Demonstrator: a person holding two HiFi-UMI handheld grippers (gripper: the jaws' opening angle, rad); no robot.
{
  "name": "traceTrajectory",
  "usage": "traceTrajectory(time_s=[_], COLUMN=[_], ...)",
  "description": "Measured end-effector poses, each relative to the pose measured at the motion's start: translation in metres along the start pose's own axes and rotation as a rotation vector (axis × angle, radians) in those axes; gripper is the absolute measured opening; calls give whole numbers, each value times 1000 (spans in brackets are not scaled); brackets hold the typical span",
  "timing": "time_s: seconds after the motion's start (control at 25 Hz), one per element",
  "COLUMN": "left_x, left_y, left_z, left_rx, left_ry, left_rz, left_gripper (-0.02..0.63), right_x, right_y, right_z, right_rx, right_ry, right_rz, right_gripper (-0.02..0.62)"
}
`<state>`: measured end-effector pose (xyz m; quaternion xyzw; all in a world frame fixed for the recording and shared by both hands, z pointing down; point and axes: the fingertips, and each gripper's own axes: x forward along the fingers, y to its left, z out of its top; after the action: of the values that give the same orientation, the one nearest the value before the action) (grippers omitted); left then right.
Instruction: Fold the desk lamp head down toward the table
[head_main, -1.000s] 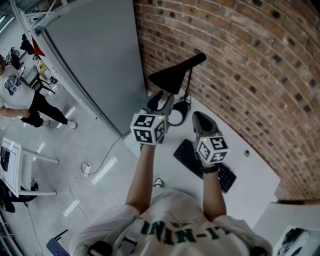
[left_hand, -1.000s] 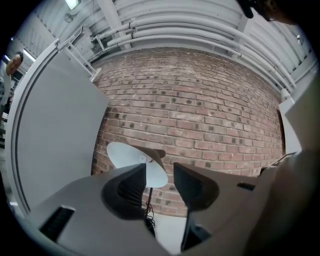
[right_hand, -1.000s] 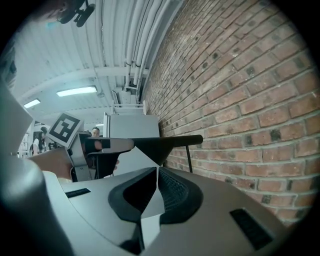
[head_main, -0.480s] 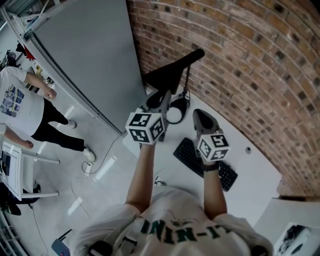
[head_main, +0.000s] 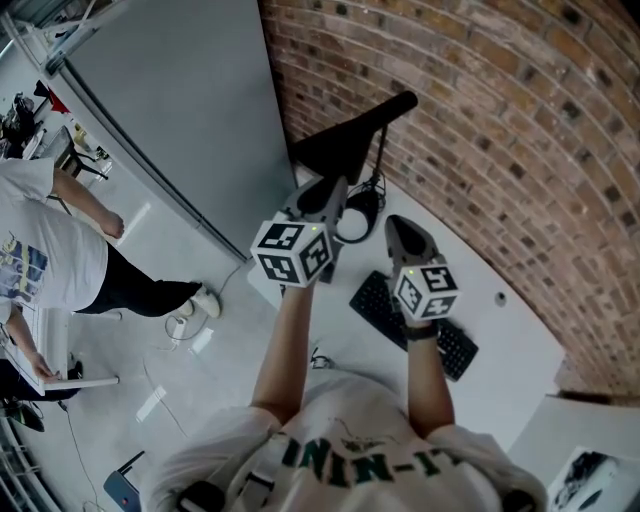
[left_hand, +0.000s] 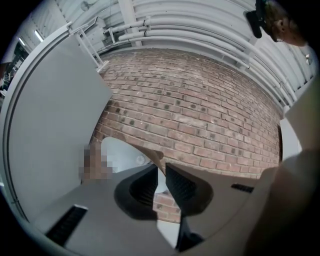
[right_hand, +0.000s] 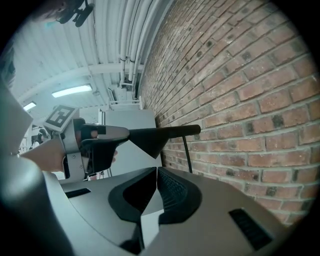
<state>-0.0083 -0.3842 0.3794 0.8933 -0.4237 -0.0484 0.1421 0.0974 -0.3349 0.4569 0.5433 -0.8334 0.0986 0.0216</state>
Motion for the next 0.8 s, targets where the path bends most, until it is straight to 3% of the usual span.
traceTrajectory(time_s=[0.8], left_x=[1], left_y=[8], left_z=[-26], left_rx=[-52], left_ry=[48], left_rz=[15], left_gripper=[49], right_x=[4], right_y=[3], right_z=[-9], right_rx=[23], right_ry=[24], right_rz=[11], right_gripper=[6])
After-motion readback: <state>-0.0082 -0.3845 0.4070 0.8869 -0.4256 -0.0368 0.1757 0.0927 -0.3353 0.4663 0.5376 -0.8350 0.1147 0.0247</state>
